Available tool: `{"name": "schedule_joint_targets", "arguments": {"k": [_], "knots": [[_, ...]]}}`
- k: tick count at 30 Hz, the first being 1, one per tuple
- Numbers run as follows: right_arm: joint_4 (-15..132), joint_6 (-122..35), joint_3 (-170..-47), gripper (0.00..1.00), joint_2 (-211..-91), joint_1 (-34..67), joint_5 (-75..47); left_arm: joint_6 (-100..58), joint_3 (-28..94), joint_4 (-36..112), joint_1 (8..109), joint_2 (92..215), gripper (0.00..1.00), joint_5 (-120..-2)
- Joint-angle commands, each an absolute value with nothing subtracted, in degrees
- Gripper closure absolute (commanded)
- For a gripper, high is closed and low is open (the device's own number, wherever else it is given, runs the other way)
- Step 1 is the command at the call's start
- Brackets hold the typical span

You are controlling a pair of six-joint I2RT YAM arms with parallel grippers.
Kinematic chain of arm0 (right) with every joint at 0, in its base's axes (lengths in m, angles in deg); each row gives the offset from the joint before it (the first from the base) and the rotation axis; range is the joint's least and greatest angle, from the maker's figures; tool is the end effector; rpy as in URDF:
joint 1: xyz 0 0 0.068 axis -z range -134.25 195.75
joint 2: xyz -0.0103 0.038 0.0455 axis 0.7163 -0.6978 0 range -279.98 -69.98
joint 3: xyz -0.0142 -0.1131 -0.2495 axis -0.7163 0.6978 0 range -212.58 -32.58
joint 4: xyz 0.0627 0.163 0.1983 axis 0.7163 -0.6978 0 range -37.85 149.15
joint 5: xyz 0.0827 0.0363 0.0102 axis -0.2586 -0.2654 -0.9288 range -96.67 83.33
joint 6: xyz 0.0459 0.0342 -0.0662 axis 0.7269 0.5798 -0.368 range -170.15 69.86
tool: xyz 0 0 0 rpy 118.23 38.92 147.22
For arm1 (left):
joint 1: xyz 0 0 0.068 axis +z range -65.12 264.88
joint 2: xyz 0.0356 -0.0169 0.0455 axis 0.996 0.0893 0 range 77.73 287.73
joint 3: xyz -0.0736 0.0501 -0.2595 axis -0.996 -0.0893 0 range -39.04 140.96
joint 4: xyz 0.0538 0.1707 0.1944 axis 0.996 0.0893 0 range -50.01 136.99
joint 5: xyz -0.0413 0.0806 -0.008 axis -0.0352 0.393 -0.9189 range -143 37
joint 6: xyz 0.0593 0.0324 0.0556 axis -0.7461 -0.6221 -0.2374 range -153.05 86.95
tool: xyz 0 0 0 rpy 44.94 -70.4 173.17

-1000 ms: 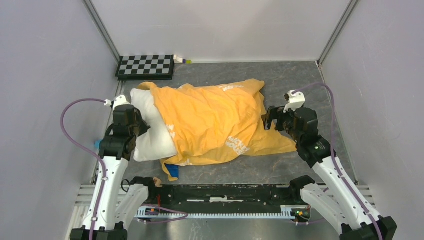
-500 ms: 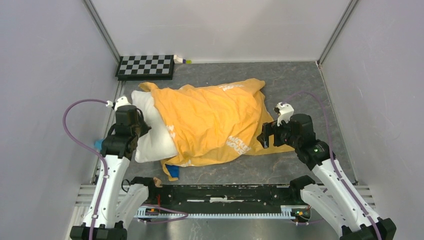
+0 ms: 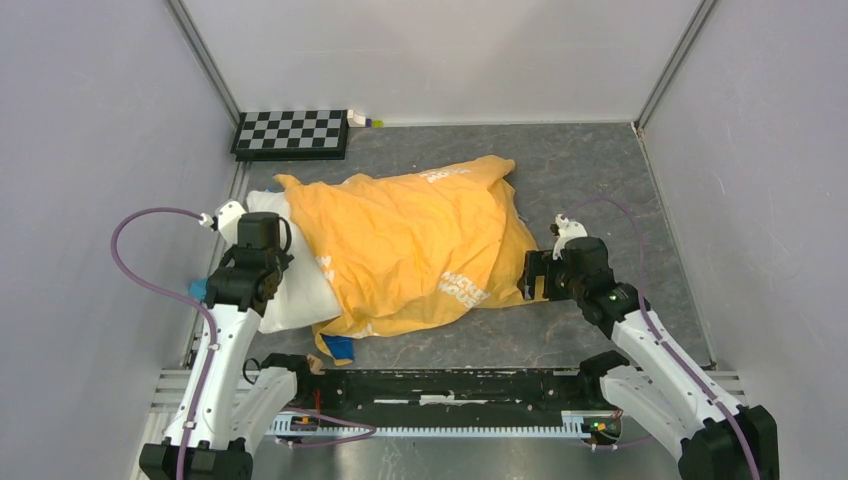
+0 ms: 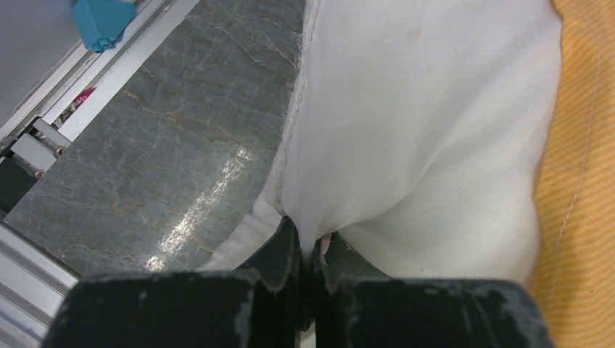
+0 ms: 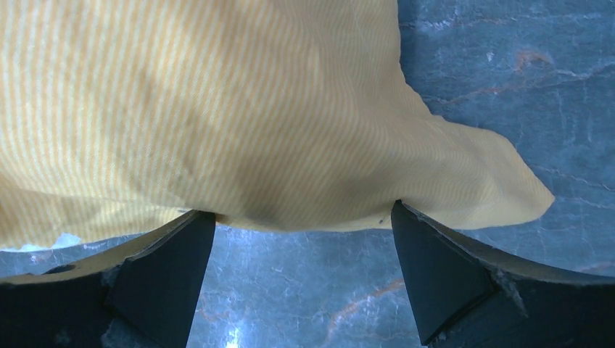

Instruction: Remove the pillowcase from the pillow

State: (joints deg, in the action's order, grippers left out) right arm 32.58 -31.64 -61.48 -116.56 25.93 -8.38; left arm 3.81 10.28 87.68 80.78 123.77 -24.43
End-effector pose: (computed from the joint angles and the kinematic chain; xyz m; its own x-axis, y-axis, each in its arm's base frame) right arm 0.1878 0.0702 0.1825 -0.7365 0.0718 -0.6726 -0.1322 0.9599 0.2472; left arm 0.1836 0.0240 0.2793 -0.3917 -0.5001 -0.7723 -0.6412 0.7504 -0.1607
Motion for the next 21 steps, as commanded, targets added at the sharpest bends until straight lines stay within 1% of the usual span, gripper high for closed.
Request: {"name": "schedule_joint_targets", "arguments": {"k": [1,6,10,11,12,13,15,16,17,19,21], "knots": [[44.0,-32.4,-59.0,0.02,-117.2,25.9,-13.2,6.2,12.0,85.6,81.2,123.1,0.96,-14.0],[45.8,-34.9,-59.9,0.02,-124.2,26.0,-12.4,11.9,13.7,90.3,81.3,123.7,0.96,-4.5],[51.7,-33.7,-58.5,0.02,-127.9,25.9,-17.4,12.8,13.5,90.7,81.3,123.8,0.96,-5.8],[53.3,-33.1,-57.9,0.04,-127.9,25.9,-18.3,12.8,13.4,90.7,81.3,124.0,0.96,-6.2],[54.5,-32.4,-57.6,0.1,-127.9,26.0,-18.4,12.6,13.4,90.7,81.3,124.1,0.96,-6.5],[54.9,-32.1,-57.6,0.26,-128.0,25.9,-17.9,12.4,13.3,90.7,81.3,124.3,0.96,-6.4],[54.3,-32.0,-58.3,0.63,-127.7,26.0,-14.9,12.2,13.3,90.8,81.3,124.4,0.96,-6.2],[53.2,-32.0,-58.9,0.74,-127.4,26.0,-12.4,12.3,13.3,90.8,81.3,124.4,0.96,-6.0],[52.1,-32.0,-59.5,0.83,-127.0,26.0,-10.0,12.5,13.3,91.0,81.3,124.2,0.96,-5.6],[49.7,-32.0,-60.7,0.89,-126.1,26.1,-3.9,13.5,13.6,92.0,81.3,124.1,0.96,-3.7],[47.3,-30.5,-61.9,0.91,-125.2,26.2,5.0,14.6,14.0,93.0,81.3,124.2,0.96,-1.7]]}}
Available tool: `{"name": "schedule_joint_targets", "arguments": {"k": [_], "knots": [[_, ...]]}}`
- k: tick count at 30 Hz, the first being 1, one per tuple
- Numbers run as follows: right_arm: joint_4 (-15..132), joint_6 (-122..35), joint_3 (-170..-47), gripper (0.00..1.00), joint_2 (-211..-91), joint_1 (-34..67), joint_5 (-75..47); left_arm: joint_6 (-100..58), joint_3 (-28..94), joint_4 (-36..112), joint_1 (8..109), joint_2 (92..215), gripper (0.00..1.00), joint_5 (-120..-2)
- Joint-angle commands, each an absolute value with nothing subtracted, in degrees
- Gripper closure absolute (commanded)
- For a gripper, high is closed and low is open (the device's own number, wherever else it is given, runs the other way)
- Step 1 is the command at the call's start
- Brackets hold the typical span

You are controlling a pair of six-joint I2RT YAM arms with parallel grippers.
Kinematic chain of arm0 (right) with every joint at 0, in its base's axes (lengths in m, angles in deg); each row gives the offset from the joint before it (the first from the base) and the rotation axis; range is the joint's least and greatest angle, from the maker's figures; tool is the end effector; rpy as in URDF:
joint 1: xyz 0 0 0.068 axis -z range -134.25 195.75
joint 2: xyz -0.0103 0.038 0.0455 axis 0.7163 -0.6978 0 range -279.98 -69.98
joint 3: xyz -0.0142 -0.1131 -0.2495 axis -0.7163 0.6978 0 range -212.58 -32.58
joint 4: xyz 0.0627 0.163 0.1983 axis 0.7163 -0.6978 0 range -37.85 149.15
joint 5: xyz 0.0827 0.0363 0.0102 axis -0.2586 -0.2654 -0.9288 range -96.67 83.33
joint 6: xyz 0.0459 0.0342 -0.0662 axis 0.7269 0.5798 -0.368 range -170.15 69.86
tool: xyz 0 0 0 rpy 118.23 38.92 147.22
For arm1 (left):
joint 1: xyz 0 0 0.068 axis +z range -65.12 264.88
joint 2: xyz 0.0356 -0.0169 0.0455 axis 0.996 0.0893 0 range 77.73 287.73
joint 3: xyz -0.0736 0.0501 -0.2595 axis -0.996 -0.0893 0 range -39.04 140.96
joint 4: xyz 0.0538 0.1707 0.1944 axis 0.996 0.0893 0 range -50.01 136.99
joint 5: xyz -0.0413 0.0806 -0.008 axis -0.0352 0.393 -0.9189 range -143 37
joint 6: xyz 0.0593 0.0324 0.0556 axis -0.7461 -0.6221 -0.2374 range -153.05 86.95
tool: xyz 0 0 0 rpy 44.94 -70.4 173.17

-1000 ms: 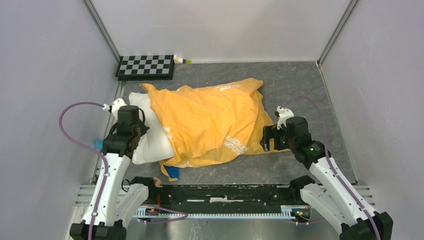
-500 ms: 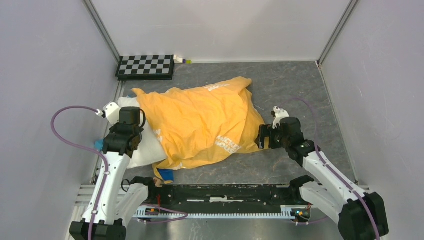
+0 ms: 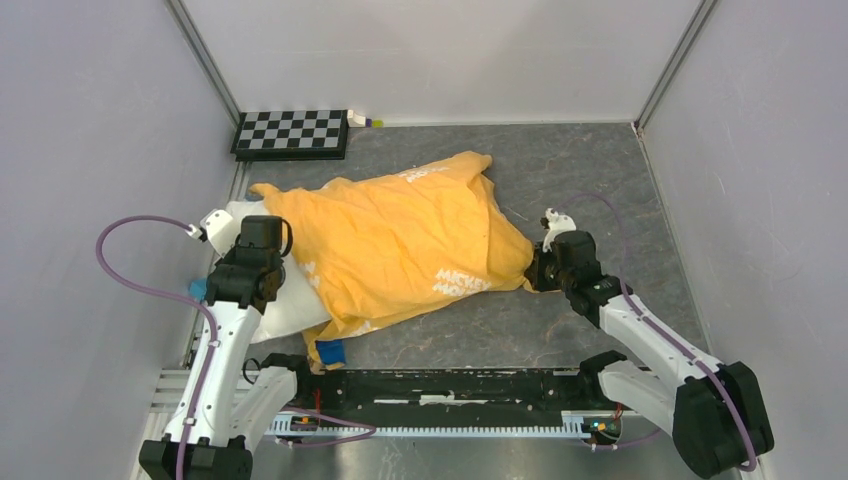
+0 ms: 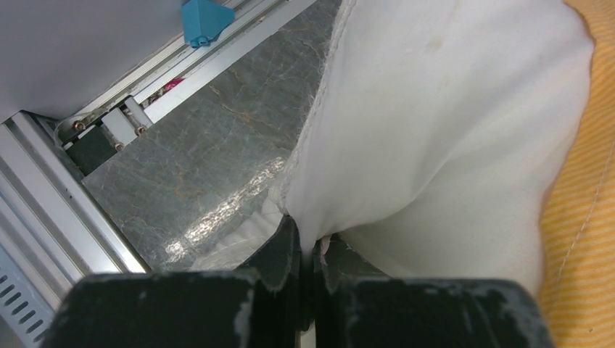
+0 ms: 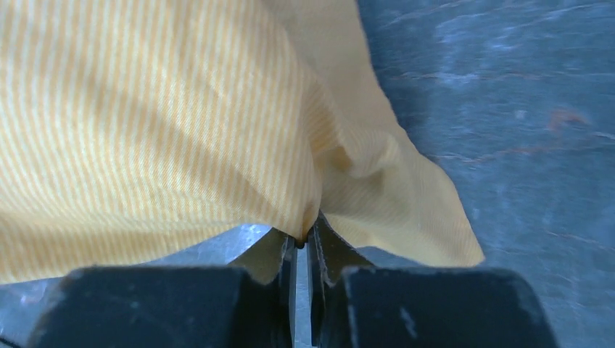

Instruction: Remove the pillowcase from the pillow

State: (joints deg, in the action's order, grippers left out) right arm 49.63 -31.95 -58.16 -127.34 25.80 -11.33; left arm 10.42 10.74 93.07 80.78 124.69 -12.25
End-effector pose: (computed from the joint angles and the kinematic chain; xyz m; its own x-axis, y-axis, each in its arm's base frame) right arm 0.2167 0.0854 0.1577 -0.7135 0.0721 -0.6969 -0.1839 0.9405 0.2856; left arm 0.1716 0.0385 0.2776 -0.3075 -0.5005 -0.8093 -0.7905 0.6078 -0.0755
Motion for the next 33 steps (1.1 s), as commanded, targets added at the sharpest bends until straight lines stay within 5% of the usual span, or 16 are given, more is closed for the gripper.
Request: {"name": "schedule_joint_targets", "arguments": {"k": [1,7,19,33], "knots": [[46.3,-29.5,-62.3,0.94,-124.9,26.4,8.9,15.1,14.2,93.4,81.3,124.1,0.96,-0.8],[43.4,-24.9,-65.4,1.0,-123.9,35.2,21.2,15.7,14.7,94.6,81.3,124.0,0.98,2.7],[45.7,-17.4,-63.6,1.0,-124.6,65.5,5.7,15.4,14.1,94.8,81.3,124.0,0.98,4.6],[46.7,-12.7,-63.3,1.0,-120.6,68.0,9.8,19.6,18.2,99.3,81.4,123.5,0.98,10.3]]}}
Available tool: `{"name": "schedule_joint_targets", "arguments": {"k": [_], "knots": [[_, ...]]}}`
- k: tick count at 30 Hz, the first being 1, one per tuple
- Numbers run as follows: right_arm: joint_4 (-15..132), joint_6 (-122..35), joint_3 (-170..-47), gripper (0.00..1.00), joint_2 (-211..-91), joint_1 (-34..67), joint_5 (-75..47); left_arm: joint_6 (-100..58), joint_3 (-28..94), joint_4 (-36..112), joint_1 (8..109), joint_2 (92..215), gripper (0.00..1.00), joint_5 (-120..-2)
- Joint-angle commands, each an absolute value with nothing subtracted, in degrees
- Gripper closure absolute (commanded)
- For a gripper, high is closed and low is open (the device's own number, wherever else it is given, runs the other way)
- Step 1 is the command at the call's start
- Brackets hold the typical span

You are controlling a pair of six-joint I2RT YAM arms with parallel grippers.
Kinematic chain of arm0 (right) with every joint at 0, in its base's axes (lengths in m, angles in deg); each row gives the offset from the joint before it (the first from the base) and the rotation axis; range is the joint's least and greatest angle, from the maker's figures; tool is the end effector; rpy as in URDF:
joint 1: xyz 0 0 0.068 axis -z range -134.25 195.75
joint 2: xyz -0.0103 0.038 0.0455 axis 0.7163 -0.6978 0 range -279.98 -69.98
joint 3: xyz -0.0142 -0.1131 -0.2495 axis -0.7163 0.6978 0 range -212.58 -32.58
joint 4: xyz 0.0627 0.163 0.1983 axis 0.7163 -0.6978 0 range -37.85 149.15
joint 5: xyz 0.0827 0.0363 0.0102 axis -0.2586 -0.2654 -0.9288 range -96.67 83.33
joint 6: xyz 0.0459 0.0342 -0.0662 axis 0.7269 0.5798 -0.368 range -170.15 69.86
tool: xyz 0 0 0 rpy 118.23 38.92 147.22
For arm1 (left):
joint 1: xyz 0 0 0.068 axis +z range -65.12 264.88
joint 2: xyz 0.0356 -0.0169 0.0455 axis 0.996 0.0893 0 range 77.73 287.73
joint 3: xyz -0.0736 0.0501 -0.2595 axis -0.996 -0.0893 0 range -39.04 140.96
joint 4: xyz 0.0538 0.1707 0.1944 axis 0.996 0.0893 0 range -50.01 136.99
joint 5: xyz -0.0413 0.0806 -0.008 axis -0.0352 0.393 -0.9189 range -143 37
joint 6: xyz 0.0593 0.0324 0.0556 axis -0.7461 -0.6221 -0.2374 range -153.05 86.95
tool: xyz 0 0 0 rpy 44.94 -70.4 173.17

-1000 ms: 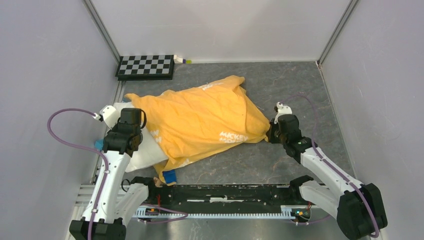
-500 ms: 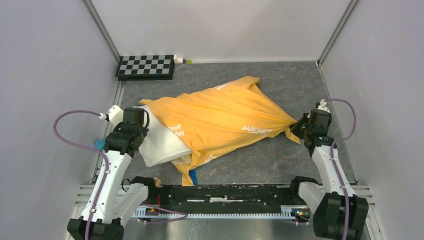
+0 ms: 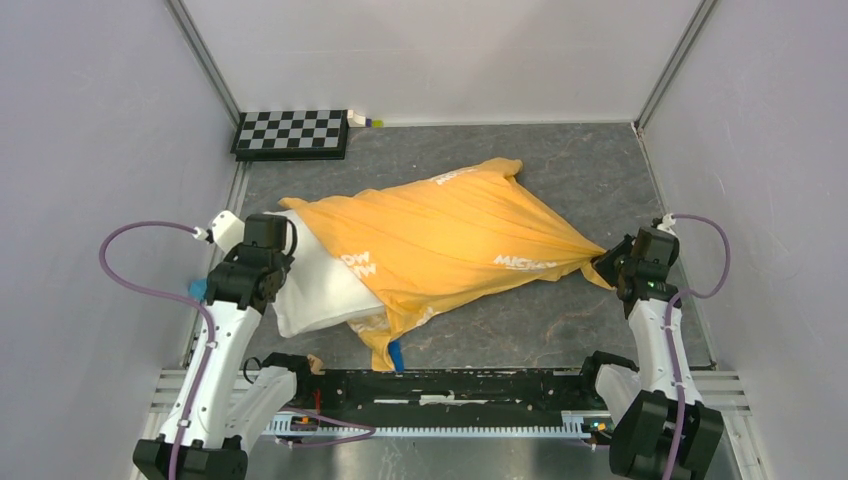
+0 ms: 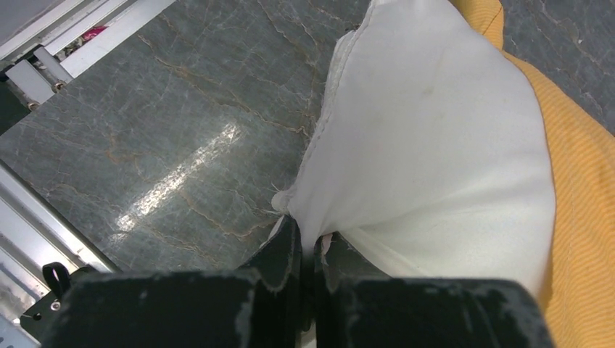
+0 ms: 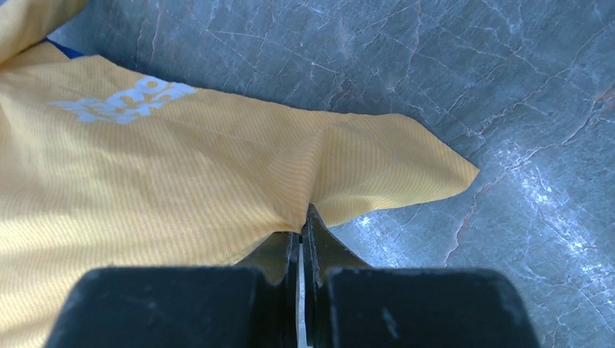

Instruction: Remove the pillowcase from the pillow

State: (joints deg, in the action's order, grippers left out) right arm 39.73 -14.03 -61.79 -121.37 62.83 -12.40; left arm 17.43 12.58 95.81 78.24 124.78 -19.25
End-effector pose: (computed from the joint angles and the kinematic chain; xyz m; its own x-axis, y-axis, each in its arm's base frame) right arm 0.2122 -0.0570 0.1826 -0.3825 0.7311 -0.5650 0.5524 0.6711 0.4944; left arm 0.1721 0.0234 0.2794 -0.3006 -0.6107 -0.7326 -0.7562 0.6207 -0.2071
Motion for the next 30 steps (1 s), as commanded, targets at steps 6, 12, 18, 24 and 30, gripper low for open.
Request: {"name": "schedule_joint_targets", "arguments": {"k": [6,12,18,24,30], "knots": [[48.9,-12.0,-66.7,1.0,-121.9,68.0,5.5,20.8,23.5,99.3,81.4,125.4,0.98,9.1],[51.5,-16.5,-69.9,1.0,-122.7,68.0,2.2,20.7,25.5,98.7,81.4,129.4,0.98,7.7],[43.8,-14.7,-77.2,1.0,-127.5,68.3,11.4,21.5,26.0,99.4,81.9,130.2,0.98,13.9],[44.4,-13.4,-79.0,1.0,-127.6,69.8,14.5,24.4,25.5,100.8,84.8,128.3,0.98,17.0],[44.6,-12.8,-79.5,1.0,-128.1,71.5,15.6,30.0,25.9,104.3,88.5,127.8,0.98,17.5]]}}
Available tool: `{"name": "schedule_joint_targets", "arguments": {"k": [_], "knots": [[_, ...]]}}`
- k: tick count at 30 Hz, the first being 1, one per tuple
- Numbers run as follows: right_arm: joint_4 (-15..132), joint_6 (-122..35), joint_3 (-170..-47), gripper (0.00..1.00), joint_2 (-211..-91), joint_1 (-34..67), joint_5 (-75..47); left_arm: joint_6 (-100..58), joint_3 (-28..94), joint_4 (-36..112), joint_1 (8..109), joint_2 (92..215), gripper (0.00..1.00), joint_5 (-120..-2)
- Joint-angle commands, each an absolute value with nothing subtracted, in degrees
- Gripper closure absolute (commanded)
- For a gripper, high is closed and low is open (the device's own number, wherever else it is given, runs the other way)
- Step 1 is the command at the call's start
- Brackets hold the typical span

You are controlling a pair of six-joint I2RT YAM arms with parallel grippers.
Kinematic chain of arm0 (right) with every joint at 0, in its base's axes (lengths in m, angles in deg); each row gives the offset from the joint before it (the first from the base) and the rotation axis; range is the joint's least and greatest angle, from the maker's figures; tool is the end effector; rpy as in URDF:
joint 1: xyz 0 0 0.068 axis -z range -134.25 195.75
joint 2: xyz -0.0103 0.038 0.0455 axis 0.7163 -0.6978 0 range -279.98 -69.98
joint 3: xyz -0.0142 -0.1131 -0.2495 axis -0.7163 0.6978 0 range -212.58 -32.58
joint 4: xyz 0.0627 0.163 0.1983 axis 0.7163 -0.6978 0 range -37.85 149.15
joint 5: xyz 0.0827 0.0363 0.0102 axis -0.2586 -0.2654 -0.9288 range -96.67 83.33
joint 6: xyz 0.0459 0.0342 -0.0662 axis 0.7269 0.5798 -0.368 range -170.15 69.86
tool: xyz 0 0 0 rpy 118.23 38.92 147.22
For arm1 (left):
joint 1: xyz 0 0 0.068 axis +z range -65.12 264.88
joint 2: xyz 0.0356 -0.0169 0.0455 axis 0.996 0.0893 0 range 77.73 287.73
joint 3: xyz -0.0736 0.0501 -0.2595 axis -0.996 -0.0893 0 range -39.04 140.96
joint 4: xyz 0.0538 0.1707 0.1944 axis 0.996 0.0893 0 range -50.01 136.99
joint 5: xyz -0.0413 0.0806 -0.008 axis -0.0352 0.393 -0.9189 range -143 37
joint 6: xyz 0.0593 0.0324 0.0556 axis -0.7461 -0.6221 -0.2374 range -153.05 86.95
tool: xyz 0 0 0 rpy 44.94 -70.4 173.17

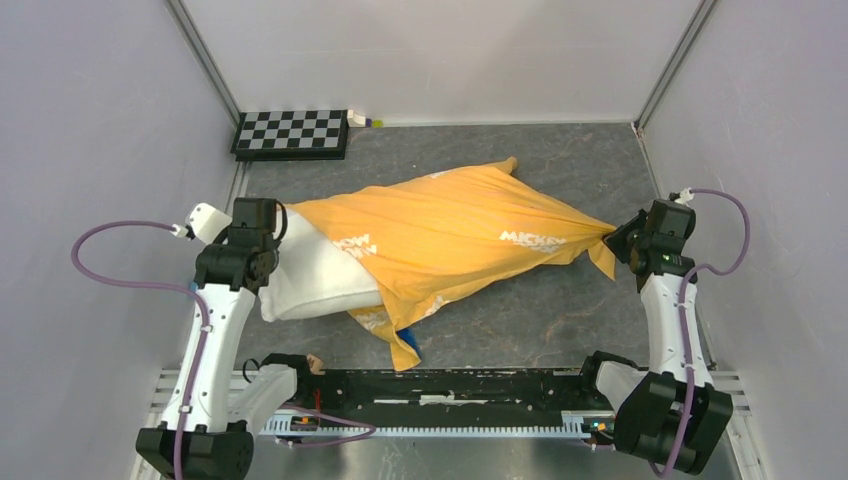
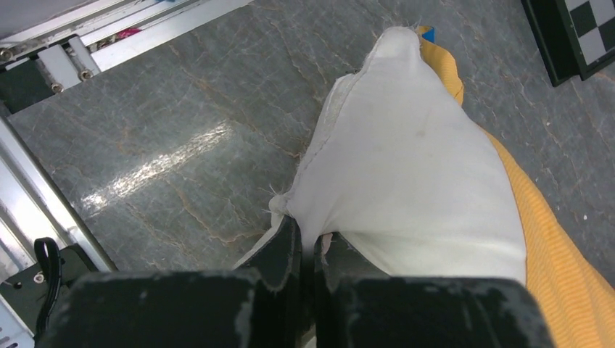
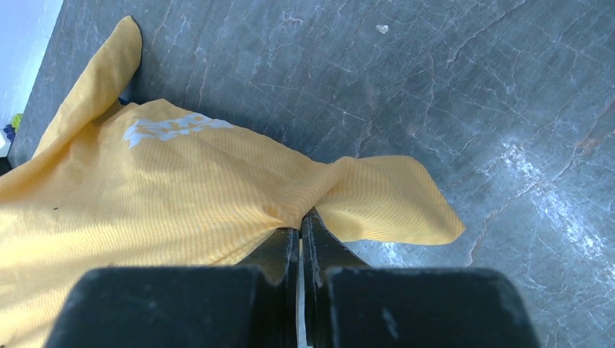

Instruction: Remove the pillowcase from the pillow

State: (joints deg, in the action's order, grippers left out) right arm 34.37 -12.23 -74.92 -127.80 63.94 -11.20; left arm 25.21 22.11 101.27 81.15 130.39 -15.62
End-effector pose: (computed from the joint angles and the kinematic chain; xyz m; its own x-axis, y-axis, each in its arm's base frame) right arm 0.2385 -0.0719 0.2321 -0.3284 0.7527 -0.5706 0.5775 0.6380 0.5093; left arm 0.1801 0.0355 0.3125 -0.1504 -0.6674 -0.7294 -0.8414 0.4737 -0.2599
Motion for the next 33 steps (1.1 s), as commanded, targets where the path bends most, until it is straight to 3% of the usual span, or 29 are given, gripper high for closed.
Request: {"name": "schedule_joint_targets", "arguments": {"k": [1,8,12,15,19,20,22,23,24,26,33], "knots": [[44.5,-12.6,-79.9,1.0,-128.3,72.2,15.5,31.3,26.4,105.5,89.1,127.7,0.98,17.9],[46.8,-13.4,-80.2,1.0,-127.4,75.4,9.9,30.0,26.1,103.1,90.0,126.4,0.98,15.3],[55.9,-16.9,-75.3,1.0,-126.0,75.2,-7.2,14.2,21.4,88.1,90.0,126.4,0.98,-2.8],[61.6,-16.6,-71.8,1.0,-126.3,74.3,-18.9,11.2,19.2,84.2,90.0,127.1,0.98,-16.9],[60.0,-20.2,-70.9,0.99,-126.0,72.4,-20.2,10.3,17.7,84.0,89.9,127.4,0.98,-20.7],[60.2,-21.0,-70.7,0.94,-125.5,72.4,-20.4,9.8,17.3,84.0,90.0,127.2,0.98,-21.1],[64.1,-24.0,-69.5,0.35,-125.0,71.1,-29.2,8.2,16.3,83.3,89.9,126.7,0.98,-23.0],[65.1,-24.6,-69.2,0.18,-124.8,69.2,-31.9,8.1,15.9,83.3,89.9,126.5,0.98,-23.8],[65.5,-25.4,-69.2,0.08,-124.8,66.0,-33.5,7.8,15.1,83.0,89.9,126.2,0.98,-24.7],[64.9,-27.7,-70.1,0.02,-125.1,57.8,-33.5,6.4,13.4,81.2,89.8,125.5,0.98,-28.2],[62.0,-33.0,-74.2,0.02,-129.1,34.3,-28.5,-4.3,6.6,71.3,89.9,122.4,0.98,-56.1]]}}
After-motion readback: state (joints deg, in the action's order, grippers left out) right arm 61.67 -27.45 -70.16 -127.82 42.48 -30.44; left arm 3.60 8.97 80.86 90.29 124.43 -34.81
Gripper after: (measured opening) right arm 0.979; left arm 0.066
